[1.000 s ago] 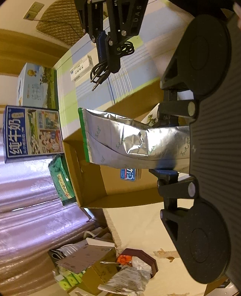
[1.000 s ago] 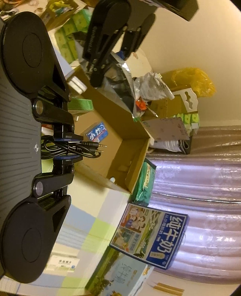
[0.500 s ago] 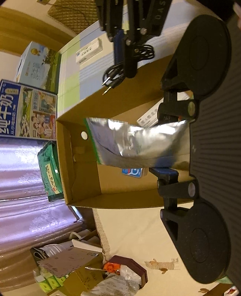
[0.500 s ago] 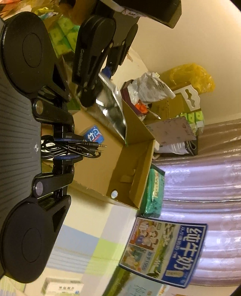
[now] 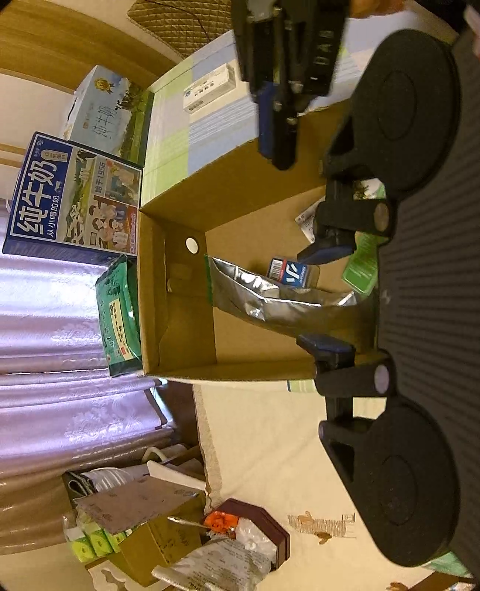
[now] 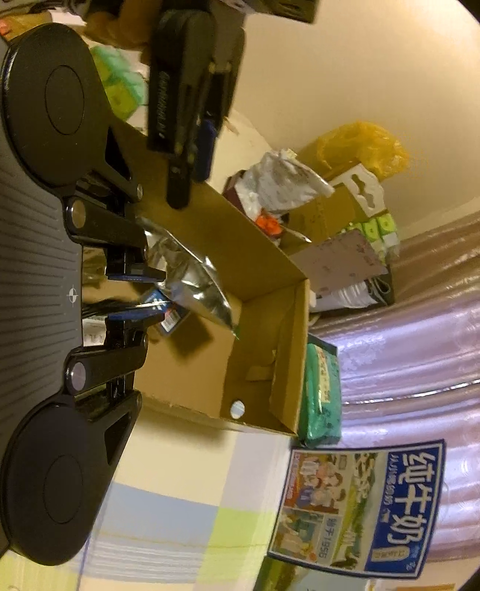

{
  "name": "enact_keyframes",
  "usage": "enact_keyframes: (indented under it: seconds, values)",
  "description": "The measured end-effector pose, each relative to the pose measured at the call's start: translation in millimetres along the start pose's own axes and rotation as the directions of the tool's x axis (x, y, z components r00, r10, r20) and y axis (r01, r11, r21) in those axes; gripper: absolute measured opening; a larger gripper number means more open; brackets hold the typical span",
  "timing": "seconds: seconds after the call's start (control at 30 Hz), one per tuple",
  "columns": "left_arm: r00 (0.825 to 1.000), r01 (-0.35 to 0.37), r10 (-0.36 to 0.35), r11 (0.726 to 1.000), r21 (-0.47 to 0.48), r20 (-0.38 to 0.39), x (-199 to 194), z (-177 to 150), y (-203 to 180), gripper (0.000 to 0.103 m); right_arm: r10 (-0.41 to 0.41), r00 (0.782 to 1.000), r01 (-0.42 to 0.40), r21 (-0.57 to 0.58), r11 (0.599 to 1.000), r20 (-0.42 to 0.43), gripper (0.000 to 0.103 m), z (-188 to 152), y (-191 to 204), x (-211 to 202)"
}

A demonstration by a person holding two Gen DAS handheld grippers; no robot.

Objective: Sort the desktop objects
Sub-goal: 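Open the left tool to drop the foil bag while the right tool releases the cable, then move both tools back toward the white medicine box and spoon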

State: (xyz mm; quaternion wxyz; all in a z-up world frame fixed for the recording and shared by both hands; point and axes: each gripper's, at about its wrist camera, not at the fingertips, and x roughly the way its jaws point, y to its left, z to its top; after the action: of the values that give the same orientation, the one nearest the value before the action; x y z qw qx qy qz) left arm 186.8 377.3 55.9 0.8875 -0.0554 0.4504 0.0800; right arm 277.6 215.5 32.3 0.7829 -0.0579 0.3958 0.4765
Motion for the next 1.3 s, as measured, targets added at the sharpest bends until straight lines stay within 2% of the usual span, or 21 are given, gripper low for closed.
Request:
enact_keyframes:
  seconds: [0.07, 0.2, 0.33, 0.4, 0.47, 0.57, 0.77, 0.9, 1.3]
  values:
    - [1.0, -0.012, 0.012, 1.0, 0.012, 0.002, -4, -4, -2, 0.041, -0.007, 1.0, 0.007, 0.001, 1.0, 0.018, 0.033, 0, 0, -8]
    - [1.0, -0.022, 0.022, 0.999, 0.023, 0.009, -13, -10, -7, 0.046, -0.027, 0.998, 0.028, -0.004, 1.0, 0.052, 0.048, -1, -2, -28]
    - [0.999, -0.038, 0.038, 0.998, 0.047, 0.018, -24, -12, -18, 0.061, -0.061, 0.995, 0.062, -0.009, 0.998, 0.078, 0.058, -9, -9, -54]
    - [0.999, -0.037, 0.035, 0.997, 0.061, 0.031, -32, -13, -27, 0.066, -0.081, 0.993, 0.083, -0.011, 0.997, 0.091, 0.066, -14, -14, -66]
    - [0.998, -0.031, 0.027, 0.997, 0.073, 0.051, -40, -13, -35, 0.076, -0.109, 0.989, 0.109, 0.004, 0.994, 0.103, 0.08, -23, -21, -80]
    - [0.997, 0.004, -0.011, 0.996, 0.092, 0.077, -51, -13, -53, 0.086, -0.144, 0.983, 0.142, 0.026, 0.99, 0.11, 0.091, -39, -32, -101]
    - [0.994, 0.036, -0.052, 0.987, 0.155, 0.099, -65, -11, -103, 0.097, -0.213, 0.972, 0.205, 0.085, 0.975, 0.096, 0.101, -72, -65, -141]
    - [0.99, 0.067, -0.089, 0.979, 0.191, 0.112, -68, -10, -141, 0.102, -0.268, 0.96, 0.256, 0.134, 0.957, 0.077, 0.101, -94, -91, -169]
    - [0.973, 0.193, -0.22, 0.941, 0.277, 0.072, -47, -21, -245, 0.102, -0.42, 0.906, 0.39, 0.287, 0.875, 0.048, 0.101, -147, -146, -243]
